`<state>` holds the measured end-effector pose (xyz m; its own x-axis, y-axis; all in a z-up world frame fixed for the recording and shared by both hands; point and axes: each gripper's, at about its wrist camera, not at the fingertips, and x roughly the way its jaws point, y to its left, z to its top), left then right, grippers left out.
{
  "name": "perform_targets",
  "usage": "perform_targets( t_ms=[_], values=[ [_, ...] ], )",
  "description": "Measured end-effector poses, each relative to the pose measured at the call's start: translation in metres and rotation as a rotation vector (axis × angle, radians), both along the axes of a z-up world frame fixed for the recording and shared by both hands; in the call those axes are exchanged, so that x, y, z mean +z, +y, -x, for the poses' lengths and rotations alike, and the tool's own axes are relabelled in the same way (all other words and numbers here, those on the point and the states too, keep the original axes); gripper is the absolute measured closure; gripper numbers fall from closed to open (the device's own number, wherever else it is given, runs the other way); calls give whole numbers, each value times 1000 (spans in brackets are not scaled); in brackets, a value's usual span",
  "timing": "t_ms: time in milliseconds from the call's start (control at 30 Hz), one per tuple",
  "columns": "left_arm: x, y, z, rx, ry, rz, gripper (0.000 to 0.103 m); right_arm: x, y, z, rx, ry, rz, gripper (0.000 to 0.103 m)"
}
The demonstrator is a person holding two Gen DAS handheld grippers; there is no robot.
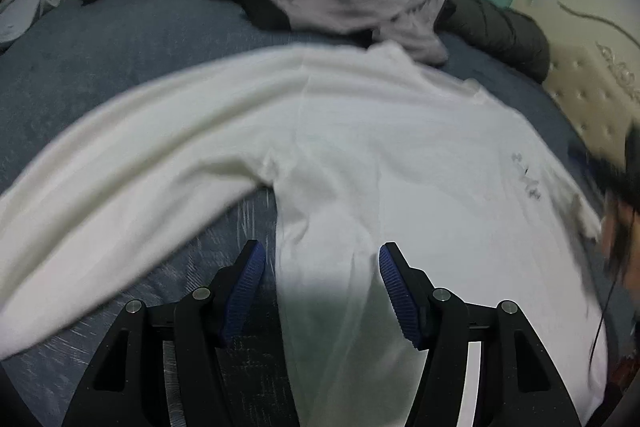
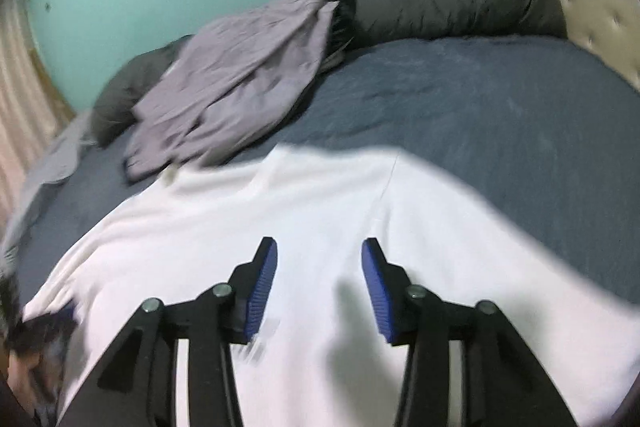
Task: Fold clothes
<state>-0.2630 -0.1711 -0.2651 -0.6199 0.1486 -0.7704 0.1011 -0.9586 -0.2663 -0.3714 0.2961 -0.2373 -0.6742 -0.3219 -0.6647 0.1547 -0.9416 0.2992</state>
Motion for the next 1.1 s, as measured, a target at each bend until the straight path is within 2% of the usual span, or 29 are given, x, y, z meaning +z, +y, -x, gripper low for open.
perform_targets(
  t_ms=[100,167,233,367,500,667,733,800,833,900,967,1100],
  values=[
    [19,-12,8,15,23,-30,39,-15,-3,-41,19,-36,87,55],
    [28,-24,23,26,15,-51,39,-25,-1,-55,10,-61,145,49],
    [37,-34,49,26,4,-29,39,-33,0,-69,3,-79,195,48],
    [46,-47,109,10,-8,17,39,-32,-5,-78,17,-67,212,48],
    [40,-46,168,-35,-48,79,39,-26,-8,-83,42,-25,217,48],
    [17,-49,213,-37,-115,95,42,-29,-11,-81,64,-20,216,48],
    [6,-49,221,-37,-145,107,51,-30,-11,-81,69,-21,215,48],
    [-1,-51,227,-33,-155,110,71,-30,-9,-80,67,-20,217,48],
    [-2,-52,228,-31,-147,105,75,-31,-8,-80,66,-19,218,48],
    [-3,-53,230,-37,-141,75,93,-31,-6,-79,62,-21,223,48],
    [-4,-51,230,-54,-141,74,102,-32,-4,-79,58,-24,231,48],
    [-5,-45,227,-75,-129,85,102,-32,-4,-78,58,-23,240,48]
  ],
)
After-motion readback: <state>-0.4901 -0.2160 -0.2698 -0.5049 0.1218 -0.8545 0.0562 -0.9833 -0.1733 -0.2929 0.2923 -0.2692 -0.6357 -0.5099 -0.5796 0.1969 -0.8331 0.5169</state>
